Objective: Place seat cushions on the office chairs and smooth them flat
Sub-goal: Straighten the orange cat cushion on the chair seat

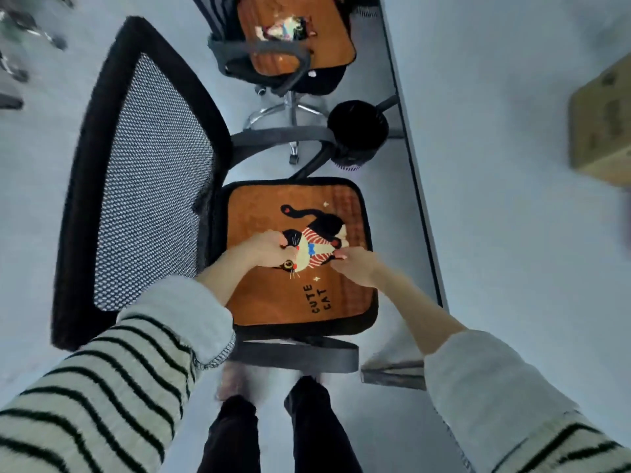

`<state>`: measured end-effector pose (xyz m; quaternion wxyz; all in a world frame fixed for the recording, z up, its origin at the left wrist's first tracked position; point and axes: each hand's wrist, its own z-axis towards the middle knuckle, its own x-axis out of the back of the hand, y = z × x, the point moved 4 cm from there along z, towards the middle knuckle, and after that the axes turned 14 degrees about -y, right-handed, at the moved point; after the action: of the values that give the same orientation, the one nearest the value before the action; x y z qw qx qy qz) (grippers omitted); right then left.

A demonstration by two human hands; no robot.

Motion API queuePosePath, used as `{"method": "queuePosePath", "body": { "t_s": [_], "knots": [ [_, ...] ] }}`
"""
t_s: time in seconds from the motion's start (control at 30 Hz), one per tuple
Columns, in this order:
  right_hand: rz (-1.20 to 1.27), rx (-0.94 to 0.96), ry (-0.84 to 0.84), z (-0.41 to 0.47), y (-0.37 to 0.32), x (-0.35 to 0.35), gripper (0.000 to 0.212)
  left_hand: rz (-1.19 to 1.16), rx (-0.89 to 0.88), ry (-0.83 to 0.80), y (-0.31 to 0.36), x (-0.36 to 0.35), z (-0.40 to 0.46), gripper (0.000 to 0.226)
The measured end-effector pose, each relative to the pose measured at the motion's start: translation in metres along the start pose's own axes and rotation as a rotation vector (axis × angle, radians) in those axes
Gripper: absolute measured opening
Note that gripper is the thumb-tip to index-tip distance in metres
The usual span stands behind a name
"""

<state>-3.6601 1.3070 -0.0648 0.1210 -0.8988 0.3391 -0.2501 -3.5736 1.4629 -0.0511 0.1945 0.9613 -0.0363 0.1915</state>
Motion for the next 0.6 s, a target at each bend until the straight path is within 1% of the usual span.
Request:
{"method": "queuePosePath", "body": {
  "t_s": [0.07, 0.17, 0.23, 0.3, 0.4, 0.47, 0.6],
  "knots": [
    [0.019, 0.051, 0.048, -0.025, -0.023, 0.015, 0.045, 0.041, -0.063, 0.048, 0.019, 0.03, -0.026, 0.048],
    [0.027, 0.098, 0.166, -0.066, -0.062, 0.036, 0.042, 0.098, -0.173, 0.208, 0.037, 0.072, -0.07, 0.033],
    [0.069, 0.13, 0.238, -0.089, -0.09, 0.045, 0.036, 0.15, -0.245, 0.295, 0.04, 0.095, -0.1, 0.034],
    [0.108, 0.147, 0.32, -0.104, -0.114, 0.05, 0.032, 0.151, -0.331, 0.355, 0.037, 0.113, -0.127, 0.032],
    [0.213, 0.18, 0.45, -0.125, -0.153, 0.046, 0.045, 0.173, -0.492, 0.389, 0.017, 0.14, -0.174, 0.038],
    [0.235, 0.2, 0.521, -0.137, -0.186, 0.038, 0.049, 0.161, -0.573, 0.404, -0.013, 0.165, -0.203, 0.039],
    [0.265, 0.235, 0.597, -0.151, -0.237, 0.028, 0.049, 0.097, -0.635, 0.456, -0.073, 0.206, -0.239, 0.038]
  ]
}}
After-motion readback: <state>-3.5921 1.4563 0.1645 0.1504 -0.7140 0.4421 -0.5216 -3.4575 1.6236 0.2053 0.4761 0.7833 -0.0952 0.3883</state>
